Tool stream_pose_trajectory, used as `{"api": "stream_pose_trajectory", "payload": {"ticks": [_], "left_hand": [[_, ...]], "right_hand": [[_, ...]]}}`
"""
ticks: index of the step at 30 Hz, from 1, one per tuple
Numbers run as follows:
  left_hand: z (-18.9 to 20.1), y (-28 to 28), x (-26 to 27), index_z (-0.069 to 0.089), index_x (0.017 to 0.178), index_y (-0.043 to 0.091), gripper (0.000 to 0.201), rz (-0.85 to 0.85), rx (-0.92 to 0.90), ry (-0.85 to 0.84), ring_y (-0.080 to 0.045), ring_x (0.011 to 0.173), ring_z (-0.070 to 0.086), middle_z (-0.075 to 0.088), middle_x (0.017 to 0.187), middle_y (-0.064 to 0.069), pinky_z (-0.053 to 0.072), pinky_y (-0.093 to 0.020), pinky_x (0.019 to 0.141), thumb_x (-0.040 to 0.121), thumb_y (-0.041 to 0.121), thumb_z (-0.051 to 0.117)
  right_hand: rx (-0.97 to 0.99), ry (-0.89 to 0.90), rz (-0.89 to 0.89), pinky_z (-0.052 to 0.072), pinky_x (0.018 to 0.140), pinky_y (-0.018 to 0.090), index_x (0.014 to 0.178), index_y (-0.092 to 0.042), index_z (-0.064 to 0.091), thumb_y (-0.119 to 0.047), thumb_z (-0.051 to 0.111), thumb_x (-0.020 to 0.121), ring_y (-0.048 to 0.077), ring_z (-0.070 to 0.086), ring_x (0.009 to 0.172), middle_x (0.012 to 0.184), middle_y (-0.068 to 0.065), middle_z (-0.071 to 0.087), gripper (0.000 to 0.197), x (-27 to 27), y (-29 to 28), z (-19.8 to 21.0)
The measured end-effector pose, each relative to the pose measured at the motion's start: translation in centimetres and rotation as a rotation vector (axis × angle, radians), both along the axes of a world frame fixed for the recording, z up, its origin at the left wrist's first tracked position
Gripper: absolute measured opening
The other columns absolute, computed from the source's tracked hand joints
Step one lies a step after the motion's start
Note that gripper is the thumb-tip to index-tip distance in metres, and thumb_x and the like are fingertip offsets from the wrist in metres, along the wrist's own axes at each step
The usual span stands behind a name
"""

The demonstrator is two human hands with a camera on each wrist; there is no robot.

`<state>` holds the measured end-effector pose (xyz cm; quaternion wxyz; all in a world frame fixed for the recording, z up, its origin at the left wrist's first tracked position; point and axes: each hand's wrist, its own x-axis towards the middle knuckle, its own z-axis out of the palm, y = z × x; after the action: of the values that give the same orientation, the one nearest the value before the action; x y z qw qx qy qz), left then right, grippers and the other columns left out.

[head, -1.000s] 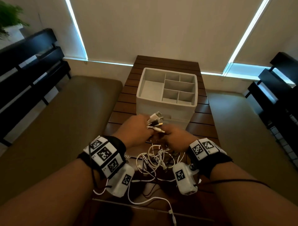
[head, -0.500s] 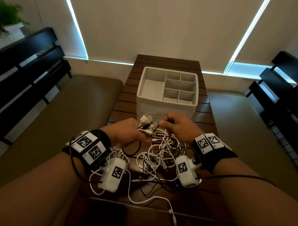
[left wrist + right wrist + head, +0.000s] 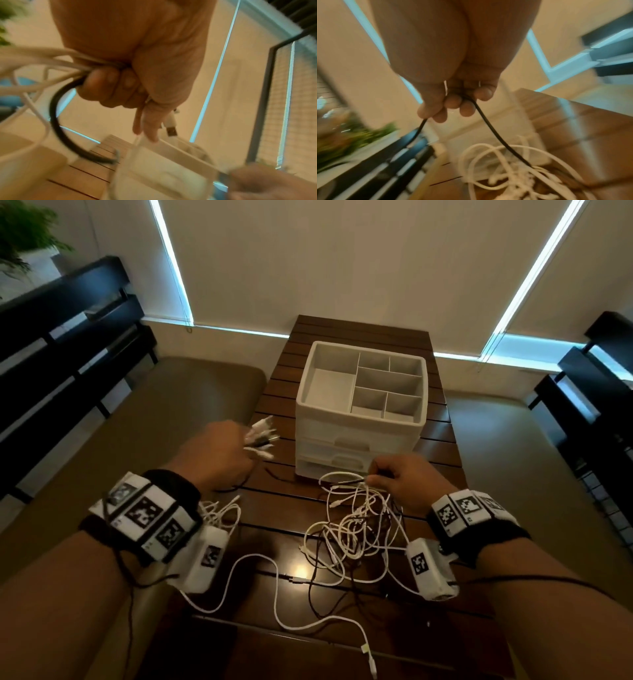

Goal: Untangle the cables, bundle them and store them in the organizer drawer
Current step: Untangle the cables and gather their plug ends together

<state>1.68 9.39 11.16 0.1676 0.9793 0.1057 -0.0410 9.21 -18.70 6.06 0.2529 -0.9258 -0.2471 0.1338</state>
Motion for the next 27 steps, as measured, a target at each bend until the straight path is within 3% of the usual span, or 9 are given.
{"api": "stream_pose_trajectory", "payload": {"ticks": [5,9,12,14,16,19,22,25,27], "left_hand": [[-0.6,-6.0,0.4,0.065,0.076,0.019,0.016,-0.159,-0.263,-0.027,-0.011,0.059,0.057,0.060,0.066,0.004,0.039,-0.026,0.049,0.086,0.030,0.070],[-1.3,-5.1,0.6,0.067,0.076,0.006,0.013,0.006,-0.474,-0.017,-0.008,0.042,0.050,0.054,0.056,-0.003,0.037,-0.022,0.041,0.087,0.008,0.061],[-0.7,-1.8,1.1,0.062,0.078,0.005,0.015,0.130,-0.257,-0.115,-0.016,0.052,0.050,0.050,0.058,-0.002,0.034,-0.025,0.045,0.091,0.010,0.058],[-0.4,0.0,1.1,0.060,0.071,0.010,0.021,0.167,-0.036,-0.090,-0.026,0.063,0.054,0.056,0.065,-0.007,0.036,-0.027,0.052,0.090,0.019,0.061],[-0.8,0.0,0.7,0.063,0.076,0.013,0.015,0.157,0.025,-0.079,-0.027,0.067,0.057,0.061,0.070,-0.006,0.039,-0.027,0.057,0.088,0.022,0.063],[-1.8,-3.6,0.0,0.068,0.091,0.019,0.007,-0.006,-0.209,-0.117,-0.018,0.070,0.059,0.061,0.075,0.002,0.039,-0.025,0.057,0.090,0.022,0.062],[-2.7,-6.3,-0.2,0.066,0.076,0.023,0.013,-0.126,-0.405,-0.090,-0.016,0.064,0.057,0.059,0.066,0.006,0.037,-0.017,0.051,0.088,0.019,0.064],[-2.3,-5.6,0.1,0.065,0.089,0.033,0.017,-0.043,-0.519,-0.143,-0.007,0.045,0.042,0.052,0.057,0.007,0.029,-0.011,0.038,0.092,0.017,0.061],[-1.5,-3.9,0.3,0.069,0.096,0.024,0.010,0.053,-0.540,-0.180,-0.009,0.044,0.039,0.050,0.056,0.003,0.027,-0.012,0.036,0.093,0.018,0.061]], "right_hand": [[0.141,-0.130,0.130,0.046,0.073,0.034,0.094,-0.013,0.066,-0.026,0.059,0.092,0.017,0.058,0.079,0.085,0.002,0.065,0.015,-1.2,5.4,2.9],[0.256,0.079,0.062,0.047,0.065,0.033,0.087,-0.012,0.062,-0.023,0.058,0.093,0.014,0.053,0.066,0.072,0.002,0.059,0.013,-0.5,4.1,2.5],[0.106,0.196,-0.006,0.048,0.067,0.034,0.080,-0.016,0.058,-0.023,0.057,0.094,0.013,0.054,0.066,0.075,0.005,0.059,0.015,-0.2,1.0,-0.2],[0.127,0.252,-0.096,0.047,0.058,0.026,0.079,-0.014,0.058,-0.021,0.058,0.094,0.008,0.053,0.058,0.073,0.007,0.059,0.016,-0.1,-0.3,-1.7],[0.096,0.201,-0.092,0.047,0.056,0.023,0.083,-0.013,0.060,-0.022,0.057,0.094,0.007,0.053,0.057,0.071,0.004,0.060,0.015,-0.4,-0.1,-1.8],[0.068,0.076,0.025,0.049,0.070,0.034,0.088,-0.014,0.066,-0.026,0.059,0.093,0.014,0.058,0.071,0.079,0.002,0.063,0.014,-0.8,2.3,-0.1],[0.234,0.058,0.065,0.047,0.065,0.032,0.087,-0.014,0.066,-0.023,0.061,0.091,0.015,0.056,0.069,0.077,0.005,0.063,0.011,-0.9,4.4,1.7],[0.200,0.084,0.080,0.046,0.063,0.029,0.089,-0.015,0.064,-0.023,0.060,0.092,0.013,0.056,0.067,0.076,0.003,0.063,0.009,-0.6,4.0,1.9],[0.070,0.080,0.080,0.048,0.070,0.034,0.091,-0.013,0.063,-0.022,0.059,0.093,0.017,0.059,0.073,0.080,0.004,0.064,0.011,-0.4,2.6,1.1]]}}
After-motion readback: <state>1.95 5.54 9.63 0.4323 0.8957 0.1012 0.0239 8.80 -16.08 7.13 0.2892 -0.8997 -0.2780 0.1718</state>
